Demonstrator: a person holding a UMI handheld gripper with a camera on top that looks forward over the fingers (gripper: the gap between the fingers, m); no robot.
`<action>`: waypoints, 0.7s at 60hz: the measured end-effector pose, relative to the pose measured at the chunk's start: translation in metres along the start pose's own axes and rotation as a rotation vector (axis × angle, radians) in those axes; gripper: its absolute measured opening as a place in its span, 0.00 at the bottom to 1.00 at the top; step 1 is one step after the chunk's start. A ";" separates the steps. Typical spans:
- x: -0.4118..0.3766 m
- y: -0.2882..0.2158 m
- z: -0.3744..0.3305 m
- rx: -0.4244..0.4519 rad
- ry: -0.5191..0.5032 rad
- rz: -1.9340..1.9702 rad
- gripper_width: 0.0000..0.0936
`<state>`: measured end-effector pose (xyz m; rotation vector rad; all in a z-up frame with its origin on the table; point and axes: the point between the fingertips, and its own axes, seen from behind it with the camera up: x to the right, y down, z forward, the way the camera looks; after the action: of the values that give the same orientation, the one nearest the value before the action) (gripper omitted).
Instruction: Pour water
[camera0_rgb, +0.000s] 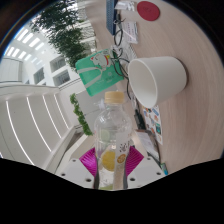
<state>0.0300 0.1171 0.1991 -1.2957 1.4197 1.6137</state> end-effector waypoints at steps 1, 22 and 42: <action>-0.003 -0.001 -0.001 -0.007 -0.018 0.044 0.34; -0.025 -0.012 0.007 -0.016 -0.093 0.359 0.34; -0.146 -0.009 -0.012 -0.051 -0.052 -0.898 0.35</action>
<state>0.0892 0.1293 0.3334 -1.5822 0.5892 1.0451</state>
